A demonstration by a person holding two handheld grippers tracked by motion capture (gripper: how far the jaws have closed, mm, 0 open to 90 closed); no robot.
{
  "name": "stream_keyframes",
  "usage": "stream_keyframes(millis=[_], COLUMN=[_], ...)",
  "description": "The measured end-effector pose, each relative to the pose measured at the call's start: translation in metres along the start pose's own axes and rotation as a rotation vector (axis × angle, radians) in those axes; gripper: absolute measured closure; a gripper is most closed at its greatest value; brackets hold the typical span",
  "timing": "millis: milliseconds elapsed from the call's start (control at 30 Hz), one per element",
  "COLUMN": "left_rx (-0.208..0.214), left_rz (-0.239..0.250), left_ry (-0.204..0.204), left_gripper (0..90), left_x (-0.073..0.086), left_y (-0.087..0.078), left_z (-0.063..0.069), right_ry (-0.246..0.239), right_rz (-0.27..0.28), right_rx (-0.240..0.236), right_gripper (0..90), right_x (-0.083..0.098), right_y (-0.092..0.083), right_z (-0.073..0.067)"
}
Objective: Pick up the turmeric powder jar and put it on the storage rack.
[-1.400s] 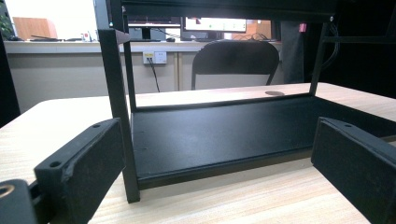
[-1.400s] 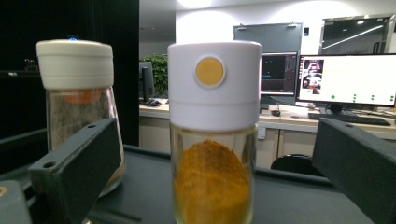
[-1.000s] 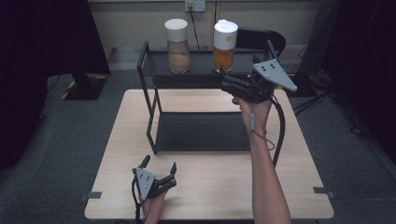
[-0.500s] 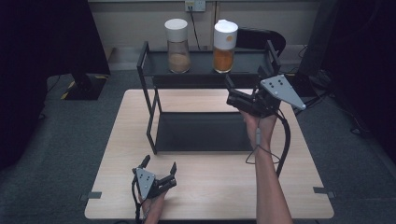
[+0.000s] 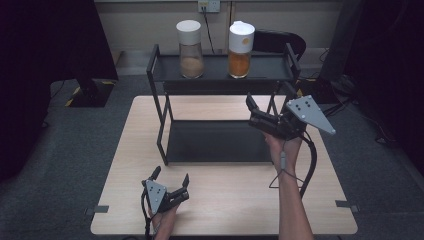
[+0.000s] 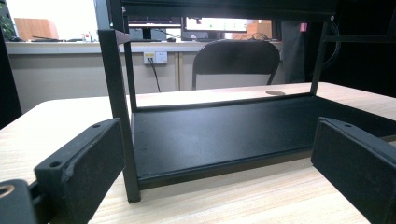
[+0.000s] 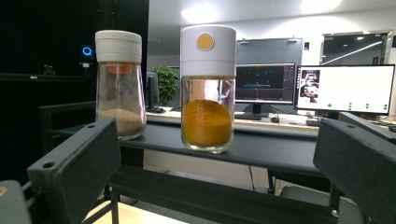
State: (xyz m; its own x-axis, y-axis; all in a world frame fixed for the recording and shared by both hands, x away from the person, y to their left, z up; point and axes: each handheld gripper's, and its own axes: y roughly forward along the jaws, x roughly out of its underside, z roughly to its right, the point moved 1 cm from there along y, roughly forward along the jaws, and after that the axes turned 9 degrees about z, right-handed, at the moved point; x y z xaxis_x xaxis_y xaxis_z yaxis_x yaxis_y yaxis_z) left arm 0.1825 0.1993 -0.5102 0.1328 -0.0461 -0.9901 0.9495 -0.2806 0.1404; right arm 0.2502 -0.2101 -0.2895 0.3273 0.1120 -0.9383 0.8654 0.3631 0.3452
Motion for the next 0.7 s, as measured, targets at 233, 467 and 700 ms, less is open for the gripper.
stream_keyframes(millis=[233, 467, 700], left_rx=[0.001, 0.001, 0.003], left_rz=[0.001, 0.001, 0.002], left_ry=[0.001, 0.002, 0.003], left_gripper=[2.4, 2.4, 2.4], left_x=[0.0, 0.0, 0.0], left_y=[0.0, 0.0, 0.0], left_z=[0.0, 0.0, 0.0], right_ry=[-0.016, -0.008, -0.022], right_rz=[-0.013, 0.0, 0.005], right_rx=[-0.003, -0.001, 0.016], right_gripper=[0.0, 0.0, 0.0], right_x=[0.007, 0.016, 0.023], right_y=[-0.013, -0.029, -0.047], right_z=[0.0, -0.002, -0.004])
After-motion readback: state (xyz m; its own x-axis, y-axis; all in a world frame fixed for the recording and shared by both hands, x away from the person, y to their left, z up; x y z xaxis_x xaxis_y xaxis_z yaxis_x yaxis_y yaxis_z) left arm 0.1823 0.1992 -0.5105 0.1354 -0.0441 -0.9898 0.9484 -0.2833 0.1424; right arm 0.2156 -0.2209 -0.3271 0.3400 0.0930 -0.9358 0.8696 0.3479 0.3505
